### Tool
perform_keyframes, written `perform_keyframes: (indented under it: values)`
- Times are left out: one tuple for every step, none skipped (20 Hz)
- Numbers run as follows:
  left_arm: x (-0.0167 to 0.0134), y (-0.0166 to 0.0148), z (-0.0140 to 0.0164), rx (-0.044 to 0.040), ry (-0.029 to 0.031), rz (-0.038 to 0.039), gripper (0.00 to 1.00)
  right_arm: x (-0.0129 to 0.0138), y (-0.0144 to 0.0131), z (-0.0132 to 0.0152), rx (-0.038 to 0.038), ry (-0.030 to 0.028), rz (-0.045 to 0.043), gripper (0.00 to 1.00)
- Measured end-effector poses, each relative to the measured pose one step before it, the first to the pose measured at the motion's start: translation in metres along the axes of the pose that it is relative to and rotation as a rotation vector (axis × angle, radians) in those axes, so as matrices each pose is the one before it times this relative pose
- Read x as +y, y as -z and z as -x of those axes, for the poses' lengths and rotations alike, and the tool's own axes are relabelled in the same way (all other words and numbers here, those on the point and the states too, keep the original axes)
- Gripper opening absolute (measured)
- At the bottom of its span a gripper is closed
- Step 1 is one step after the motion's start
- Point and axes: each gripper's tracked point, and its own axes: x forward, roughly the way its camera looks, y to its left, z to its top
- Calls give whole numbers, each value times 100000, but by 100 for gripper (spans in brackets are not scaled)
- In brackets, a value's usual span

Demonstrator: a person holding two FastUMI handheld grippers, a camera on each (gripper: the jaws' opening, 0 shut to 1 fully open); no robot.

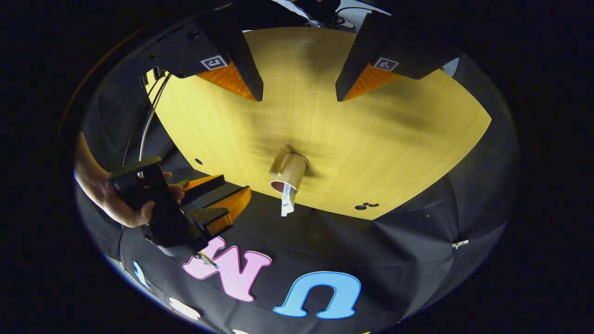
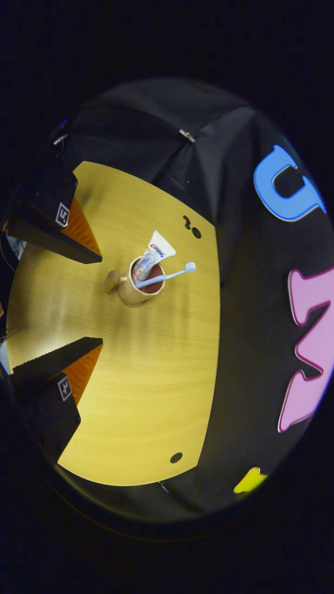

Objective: Put the toothbrush and toothpaste on the desktop into the cup, then pick up the cup and place it on the coaster on the desktop.

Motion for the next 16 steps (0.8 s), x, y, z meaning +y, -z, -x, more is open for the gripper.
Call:
perform_keyframes:
  values:
    - [-814, -811, 330, -2888, 225, -2740, 98, -1095, -387, 1039, -4653, 1306, 526, 98]
    - [-1047, -1339, 341, -3937, 731, -3079, 98, -3222, 358, 2196, -4399, 5974, 492, 99]
    - [-1194, -1833, 293, -4902, 1080, -3240, 98, -1930, -11, 2047, -5227, 2873, -2795, 99]
    - [-921, -1666, -106, -4192, 668, -2692, 98, -1185, -109, 1225, -4498, 2265, -1712, 99]
    - [-1102, -2273, -39, -5673, 512, -2514, 98, -2085, -711, 2027, -6828, 4629, 253, 98]
    - [-709, -1290, -309, -3207, 992, -657, 97, -1272, -581, 1405, -4895, 2469, 877, 99]
    - [-668, -1143, -262, -3243, 791, -495, 98, -669, -22, 902, -2301, 1657, -120, 98]
    - [-876, -912, -511, -2958, 1051, -1164, 98, -882, -286, 1401, -4757, 2036, -3117, 99]
    - [-673, -764, -325, -2925, 340, -1383, 98, -727, -729, 1137, -6759, 2343, -5004, 99]
    - [-1104, -492, -368, -1685, 2239, -916, 98, -452, -854, 1515, -7213, 582, -4398, 98]
    - [-926, -431, -326, -1762, 1081, -1602, 98, -386, 89, 1054, -2288, 44, 253, 98]
    - [-436, -360, -244, -743, 914, -1352, 98, -761, 445, 903, -1671, 1742, 1671, 98]
    - [-500, -348, -287, -817, 867, -1664, 98, -90, 511, 405, 86, -669, 1954, 98]
    - [-168, -277, -149, -51, 461, -278, 98, -149, 407, 237, 314, -183, 1077, 98]
    - [-20, -596, -153, -1969, -715, 229, 98, -478, 569, 148, 566, 511, 632, 98]
    - [45, -425, 87, -1382, -878, -217, 98, 256, 558, 2, 993, -1269, -204, 98]
